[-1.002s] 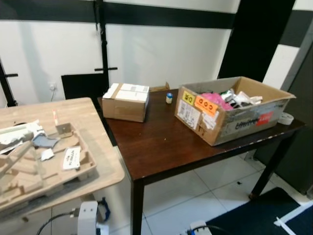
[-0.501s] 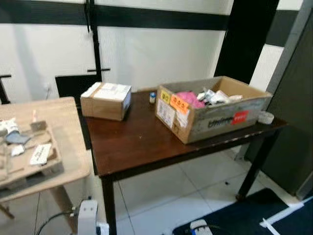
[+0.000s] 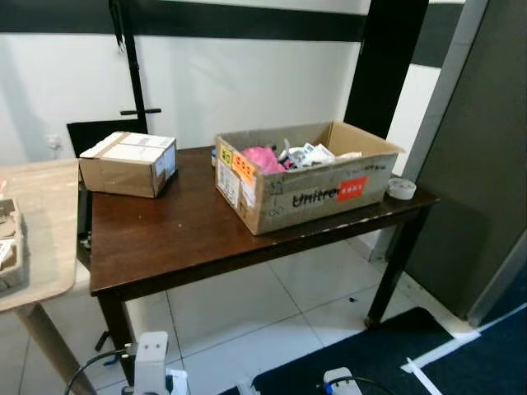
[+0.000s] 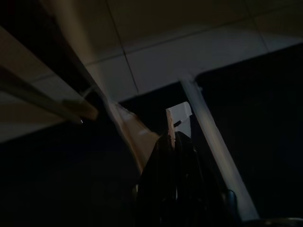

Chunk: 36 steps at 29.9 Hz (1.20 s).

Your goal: Picking trash to rubbish bin

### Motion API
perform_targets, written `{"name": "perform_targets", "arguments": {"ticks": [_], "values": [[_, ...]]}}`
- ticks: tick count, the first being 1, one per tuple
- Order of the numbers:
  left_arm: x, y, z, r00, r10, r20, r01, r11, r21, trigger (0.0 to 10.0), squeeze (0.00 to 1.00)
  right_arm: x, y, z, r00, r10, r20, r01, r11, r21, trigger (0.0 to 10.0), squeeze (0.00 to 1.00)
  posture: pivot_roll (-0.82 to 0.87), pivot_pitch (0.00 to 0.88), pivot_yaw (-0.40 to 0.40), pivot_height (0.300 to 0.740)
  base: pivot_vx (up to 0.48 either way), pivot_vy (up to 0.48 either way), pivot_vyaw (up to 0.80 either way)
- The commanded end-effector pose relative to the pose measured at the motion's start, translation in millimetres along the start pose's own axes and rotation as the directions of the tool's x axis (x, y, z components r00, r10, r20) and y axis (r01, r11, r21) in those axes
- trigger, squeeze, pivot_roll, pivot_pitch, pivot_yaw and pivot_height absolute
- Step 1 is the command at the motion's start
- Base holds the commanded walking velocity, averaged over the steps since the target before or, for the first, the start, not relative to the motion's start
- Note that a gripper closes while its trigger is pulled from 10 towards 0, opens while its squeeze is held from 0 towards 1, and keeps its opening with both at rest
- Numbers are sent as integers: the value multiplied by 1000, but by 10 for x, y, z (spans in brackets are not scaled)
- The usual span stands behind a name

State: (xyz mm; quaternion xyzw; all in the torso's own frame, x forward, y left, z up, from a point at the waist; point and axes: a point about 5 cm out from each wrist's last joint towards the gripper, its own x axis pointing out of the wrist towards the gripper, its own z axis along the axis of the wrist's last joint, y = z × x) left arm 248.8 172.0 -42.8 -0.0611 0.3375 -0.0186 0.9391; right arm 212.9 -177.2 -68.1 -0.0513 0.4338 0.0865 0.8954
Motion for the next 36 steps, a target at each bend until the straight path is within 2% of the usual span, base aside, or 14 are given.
{"name": "perform_targets", "arguments": {"ticks": [1,36], "values": [[4,-9,4,1000,-3,-3,3,1000,7,10000,0,-3,-24,2,1000,-12,-1,12,1000,11,10000,0,-26,9,-13,740,0,-401,0],[13,-45,19,1000,-5,7,5,1000,30,10000,0,-3,-47,26,1000,-18,10,18,1000,21,10000,0,-32,13,-15,740,0,-381,0]]}}
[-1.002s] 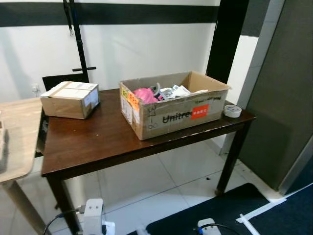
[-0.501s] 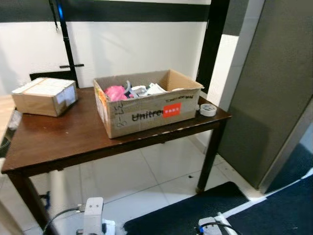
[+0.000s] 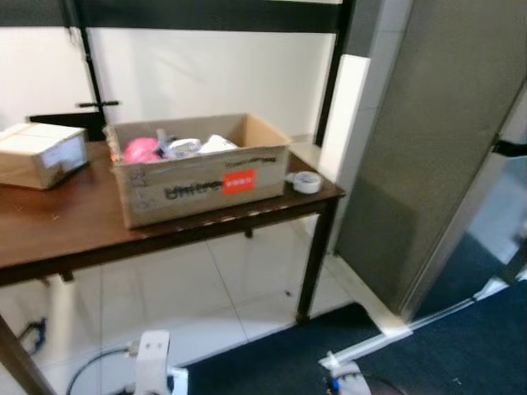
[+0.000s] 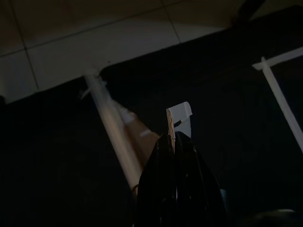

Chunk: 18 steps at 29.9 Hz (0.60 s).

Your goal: Picking trash to rubbish bin

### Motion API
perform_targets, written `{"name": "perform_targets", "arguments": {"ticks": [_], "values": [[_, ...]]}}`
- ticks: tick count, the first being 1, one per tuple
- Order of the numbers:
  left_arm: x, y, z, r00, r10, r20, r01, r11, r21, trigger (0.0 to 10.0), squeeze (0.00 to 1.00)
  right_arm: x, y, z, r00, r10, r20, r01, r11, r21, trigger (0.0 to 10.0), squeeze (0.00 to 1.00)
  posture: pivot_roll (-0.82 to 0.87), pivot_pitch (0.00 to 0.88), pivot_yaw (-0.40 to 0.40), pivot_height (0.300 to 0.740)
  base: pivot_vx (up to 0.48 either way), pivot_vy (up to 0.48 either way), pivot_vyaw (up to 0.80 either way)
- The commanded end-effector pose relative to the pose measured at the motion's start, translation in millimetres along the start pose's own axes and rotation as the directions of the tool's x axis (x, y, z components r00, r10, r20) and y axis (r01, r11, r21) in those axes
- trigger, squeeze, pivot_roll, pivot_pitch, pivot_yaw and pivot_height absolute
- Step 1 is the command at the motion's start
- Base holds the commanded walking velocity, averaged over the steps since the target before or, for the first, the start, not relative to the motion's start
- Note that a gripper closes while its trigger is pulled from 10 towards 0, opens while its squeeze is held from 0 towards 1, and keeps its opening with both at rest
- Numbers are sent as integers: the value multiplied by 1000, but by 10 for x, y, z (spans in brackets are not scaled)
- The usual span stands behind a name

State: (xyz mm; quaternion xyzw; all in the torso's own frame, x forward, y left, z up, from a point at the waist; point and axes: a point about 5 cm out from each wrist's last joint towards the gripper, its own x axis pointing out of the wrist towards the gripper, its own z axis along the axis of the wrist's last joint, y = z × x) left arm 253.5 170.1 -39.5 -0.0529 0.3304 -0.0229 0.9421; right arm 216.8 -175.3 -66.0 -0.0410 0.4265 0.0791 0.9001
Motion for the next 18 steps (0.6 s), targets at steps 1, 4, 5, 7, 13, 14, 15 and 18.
{"name": "perform_targets", "arguments": {"ticks": [1,4,5,7,13,14,15,18], "values": [[-5,-23,-28,1000,-3,-4,3,1000,19,10000,0,-13,-58,-18,1000,-13,-7,13,1000,-4,10000,0,-32,13,-15,740,0,0,0],[-3,-42,-8,1000,-14,13,13,998,65,10000,0,-13,-60,-16,1000,-13,-7,13,1000,-3,10000,0,-31,14,-15,740,0,0,0],[-3,-53,-5,1000,-20,17,19,997,75,10000,0,-13,-60,-16,1000,-13,-7,13,1000,-3,10000,0,-31,14,-15,740,0,0,0],[0,-68,4,999,-25,23,23,997,75,10000,0,-13,-58,-18,1000,-12,-7,12,1000,-3,10000,0,-32,14,-14,740,0,0,0],[10,-83,35,999,-36,34,35,999,33,10000,0,-12,-55,-16,1000,-13,-6,13,1000,-1,10000,0,-33,13,-13,740,0,67,0],[12,-84,39,999,-37,35,37,999,18,10000,0,-12,-55,-16,1000,-13,-6,13,1000,-1,10000,0,-33,12,-11,740,0,480,0],[12,-84,39,999,-37,35,37,999,18,10000,0,-12,-55,-16,1000,-13,-6,13,1000,-1,10000,0,-33,12,-11,740,0,480,0],[11,-74,57,998,-31,49,30,999,26,10000,0,-11,-52,-16,1000,-14,-5,14,1000,0,10000,0,-33,10,-10,740,0,480,0]]}}
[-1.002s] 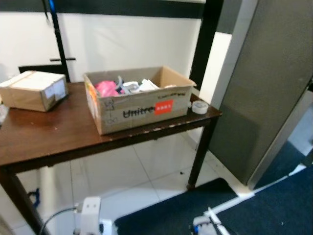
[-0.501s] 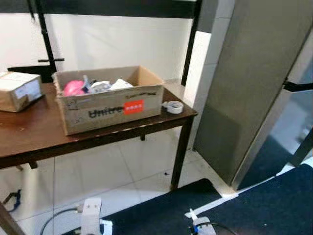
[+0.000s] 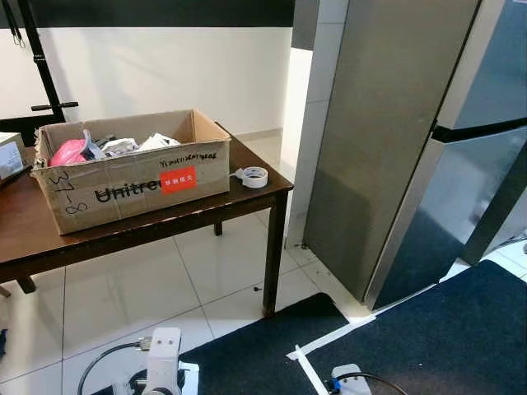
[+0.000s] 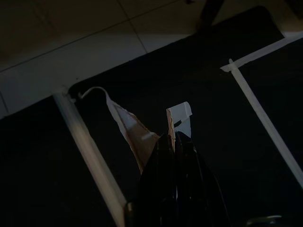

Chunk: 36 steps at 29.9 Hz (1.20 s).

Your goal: Picking trash to rubbish bin

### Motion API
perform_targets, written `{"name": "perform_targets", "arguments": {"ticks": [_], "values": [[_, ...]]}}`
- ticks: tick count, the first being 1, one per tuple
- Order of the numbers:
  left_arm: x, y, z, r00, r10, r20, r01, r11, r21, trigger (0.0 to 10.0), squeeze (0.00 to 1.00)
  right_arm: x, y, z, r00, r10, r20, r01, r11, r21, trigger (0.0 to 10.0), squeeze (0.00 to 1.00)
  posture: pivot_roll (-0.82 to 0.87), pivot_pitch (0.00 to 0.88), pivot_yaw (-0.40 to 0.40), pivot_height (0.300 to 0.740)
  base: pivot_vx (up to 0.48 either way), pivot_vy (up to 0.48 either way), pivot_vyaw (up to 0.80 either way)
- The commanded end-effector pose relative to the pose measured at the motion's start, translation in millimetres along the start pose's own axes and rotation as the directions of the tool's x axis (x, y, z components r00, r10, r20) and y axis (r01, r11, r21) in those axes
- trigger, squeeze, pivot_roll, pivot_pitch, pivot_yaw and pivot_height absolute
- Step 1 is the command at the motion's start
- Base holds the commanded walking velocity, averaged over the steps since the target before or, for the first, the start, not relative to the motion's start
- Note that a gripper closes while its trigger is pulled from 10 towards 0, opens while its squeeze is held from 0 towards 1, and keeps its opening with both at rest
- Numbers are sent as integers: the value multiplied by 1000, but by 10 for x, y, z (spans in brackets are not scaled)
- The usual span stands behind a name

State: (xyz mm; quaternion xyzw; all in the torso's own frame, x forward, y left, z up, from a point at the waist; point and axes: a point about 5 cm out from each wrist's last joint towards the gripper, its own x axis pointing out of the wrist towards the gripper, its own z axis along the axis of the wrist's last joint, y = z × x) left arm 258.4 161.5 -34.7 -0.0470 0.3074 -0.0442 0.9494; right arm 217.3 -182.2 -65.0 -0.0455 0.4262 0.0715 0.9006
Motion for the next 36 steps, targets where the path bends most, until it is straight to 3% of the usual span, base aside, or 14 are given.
{"name": "perform_targets", "arguments": {"ticks": [1,18,26,29,32,36], "values": [[-6,19,-2,1000,10,7,-10,1000,-1,10000,0,1,17,-16,1000,3,-4,-3,1000,2,10000,0,-33,10,-10,740,0,480,0],[0,-10,13,1000,-13,11,12,997,75,10000,0,3,32,-20,1000,3,-4,-3,1000,9,10000,0,-34,1,0,740,0,0,0],[6,-11,34,1000,-2,22,1,998,57,10000,0,3,29,-18,1000,2,-4,-2,1000,13,10000,0,-32,4,-1,740,0,0,0],[8,-12,43,1000,-2,25,1,998,60,10000,0,4,29,-7,1000,8,-6,-8,999,-32,10000,0,-32,6,-2,740,0,0,0],[9,-15,45,1000,-2,26,1,998,64,10000,0,3,13,2,1000,-4,-6,4,997,-76,10000,0,-31,7,-2,740,0,0,800],[10,-19,47,1000,-3,26,1,997,72,10000,0,3,16,-4,1000,3,-11,-3,998,-58,10000,0,-30,8,-3,740,0,0,800]]}}
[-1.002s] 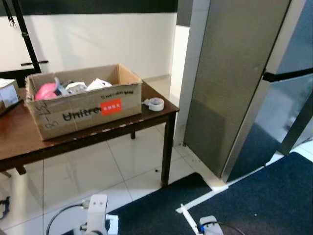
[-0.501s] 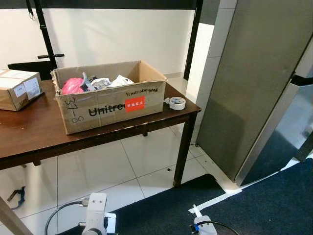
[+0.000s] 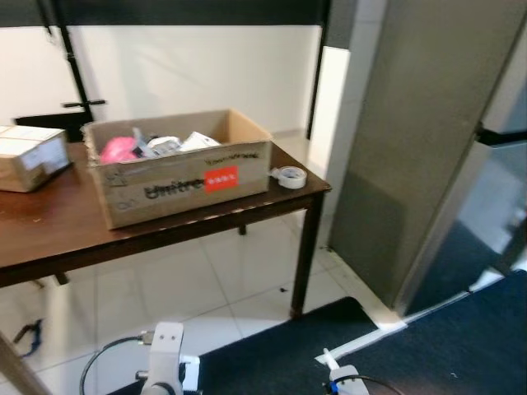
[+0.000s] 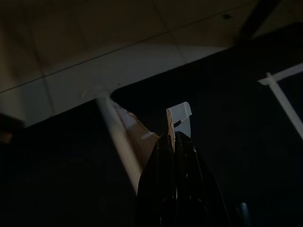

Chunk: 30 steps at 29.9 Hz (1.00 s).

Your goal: Picking trash to rubbish bin

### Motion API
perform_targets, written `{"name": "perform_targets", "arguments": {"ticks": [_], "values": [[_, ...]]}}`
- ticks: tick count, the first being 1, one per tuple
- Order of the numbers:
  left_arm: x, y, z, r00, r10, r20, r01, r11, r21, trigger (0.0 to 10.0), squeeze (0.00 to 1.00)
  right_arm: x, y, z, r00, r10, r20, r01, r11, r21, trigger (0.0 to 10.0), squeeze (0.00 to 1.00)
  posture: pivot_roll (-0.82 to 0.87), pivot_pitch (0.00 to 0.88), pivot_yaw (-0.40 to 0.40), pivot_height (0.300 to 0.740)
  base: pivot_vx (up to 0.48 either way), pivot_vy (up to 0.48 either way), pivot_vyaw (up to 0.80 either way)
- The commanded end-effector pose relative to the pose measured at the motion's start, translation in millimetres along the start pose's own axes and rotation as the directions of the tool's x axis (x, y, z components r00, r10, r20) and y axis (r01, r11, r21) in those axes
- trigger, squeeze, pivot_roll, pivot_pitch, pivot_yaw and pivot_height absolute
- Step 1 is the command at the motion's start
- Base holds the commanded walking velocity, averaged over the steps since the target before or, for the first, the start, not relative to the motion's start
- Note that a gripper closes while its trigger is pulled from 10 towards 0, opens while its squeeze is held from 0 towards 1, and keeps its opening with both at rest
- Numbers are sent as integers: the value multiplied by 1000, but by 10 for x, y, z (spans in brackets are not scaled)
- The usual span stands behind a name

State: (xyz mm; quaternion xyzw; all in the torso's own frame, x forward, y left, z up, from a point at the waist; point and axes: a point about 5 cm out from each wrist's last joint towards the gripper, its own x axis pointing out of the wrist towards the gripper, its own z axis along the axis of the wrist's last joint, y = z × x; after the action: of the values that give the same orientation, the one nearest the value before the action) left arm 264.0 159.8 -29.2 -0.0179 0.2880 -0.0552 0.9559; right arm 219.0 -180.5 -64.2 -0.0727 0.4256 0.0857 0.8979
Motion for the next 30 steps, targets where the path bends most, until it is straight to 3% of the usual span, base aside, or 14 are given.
{"name": "perform_targets", "arguments": {"ticks": [1,17,19,30], "values": [[-6,-1,-30,1000,3,-12,-3,1000,13,10000,0,-3,4,-23,1000,2,-8,-2,1000,6,10000,0,-31,7,-3,740,0,0,800],[-3,-12,-37,1000,5,-24,-4,999,46,10000,0,-1,4,-29,1000,-9,-15,9,1000,13,10000,0,-33,9,-3,740,0,0,800],[-3,-16,-43,1000,2,-29,-1,999,45,10000,0,-8,-47,-44,999,-49,-20,50,996,79,10000,0,-32,9,-4,740,0,0,0],[1,-16,-66,998,-11,-65,13,999,36,10000,0,-10,-57,-49,998,-51,-28,53,997,61,10000,0,-31,8,0,740,115,0,0]]}}
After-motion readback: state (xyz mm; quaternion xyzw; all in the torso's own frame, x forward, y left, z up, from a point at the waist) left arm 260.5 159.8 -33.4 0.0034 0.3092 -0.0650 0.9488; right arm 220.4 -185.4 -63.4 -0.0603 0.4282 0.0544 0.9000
